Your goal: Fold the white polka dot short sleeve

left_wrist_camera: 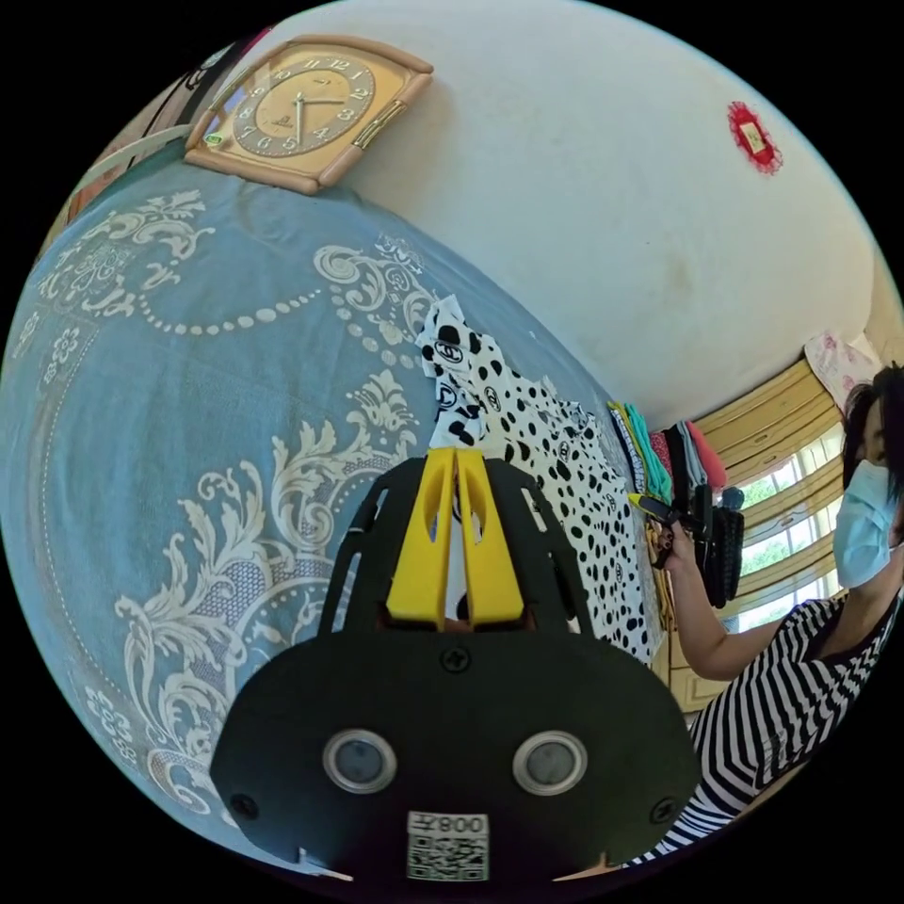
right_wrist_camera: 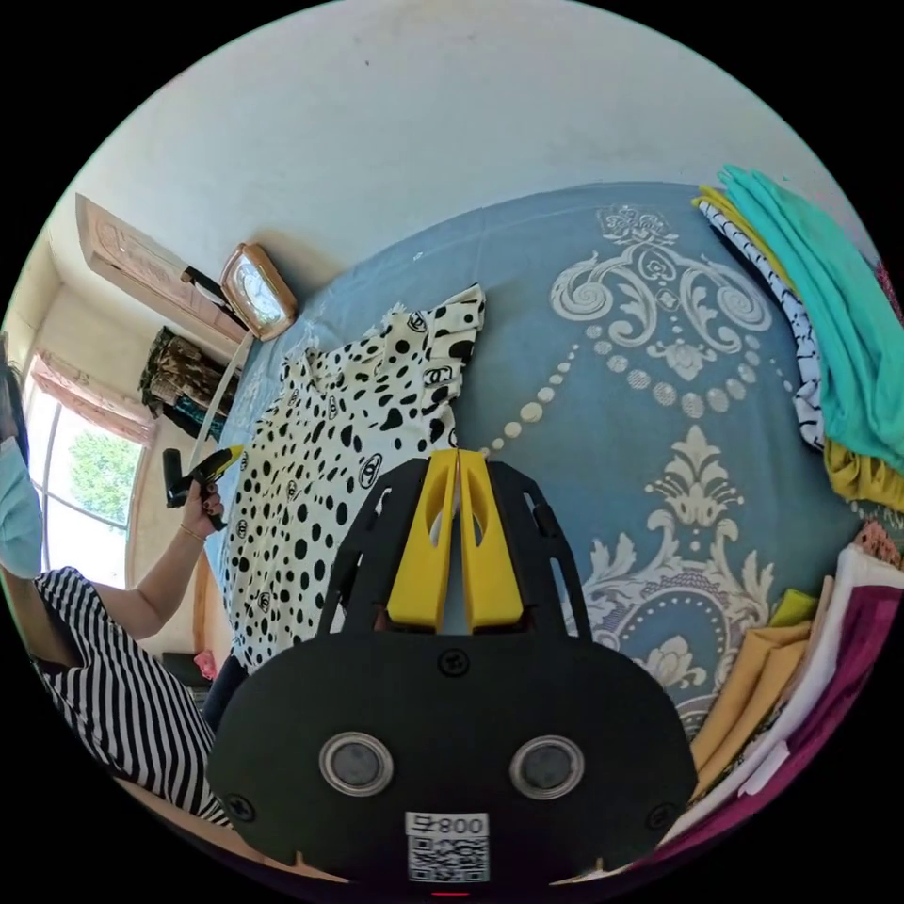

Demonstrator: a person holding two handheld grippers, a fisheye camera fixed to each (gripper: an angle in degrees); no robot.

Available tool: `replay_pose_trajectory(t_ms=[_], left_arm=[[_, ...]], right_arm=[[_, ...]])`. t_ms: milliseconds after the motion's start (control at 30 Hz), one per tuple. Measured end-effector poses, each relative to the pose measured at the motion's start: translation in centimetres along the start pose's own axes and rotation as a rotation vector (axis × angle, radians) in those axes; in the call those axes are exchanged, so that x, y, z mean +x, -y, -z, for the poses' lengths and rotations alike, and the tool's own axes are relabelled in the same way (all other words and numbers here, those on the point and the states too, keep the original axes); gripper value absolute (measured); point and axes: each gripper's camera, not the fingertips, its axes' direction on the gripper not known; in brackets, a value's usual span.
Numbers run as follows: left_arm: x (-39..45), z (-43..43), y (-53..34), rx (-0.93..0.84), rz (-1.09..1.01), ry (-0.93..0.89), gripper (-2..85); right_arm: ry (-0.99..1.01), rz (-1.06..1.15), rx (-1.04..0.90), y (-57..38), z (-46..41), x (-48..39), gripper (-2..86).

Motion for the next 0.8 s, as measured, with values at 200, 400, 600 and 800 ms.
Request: replay_pose_trajectory(t_ms=[200, 400, 600, 800], left_arm=[[0.0, -3.1, -0.6, -0.057, 0.013, 0.085, 0.3], [0.7, -4.7, -1.6, 0.007, 0.03, 0.047, 0.9], [4.6, -8.5, -1.1, 0.03, -0.066, -0.078, 2.0], [12.2, -17.1, 0.9, -0.078, -0.33, -0.169, 4.5]], right_arm=[[0.001, -0.032, -0.05, 0.6, -1.7, -0.1, 0.2], [0.043, -0.129, 0.012, 0.3, -1.2, 0.6, 0.2], [0.047, 0.042, 0.038, 2.0, -1.3, -5.4, 0.6], [0.002, 0.359, -0.028, 7.2, -6.2, -15.8, 2.1]])
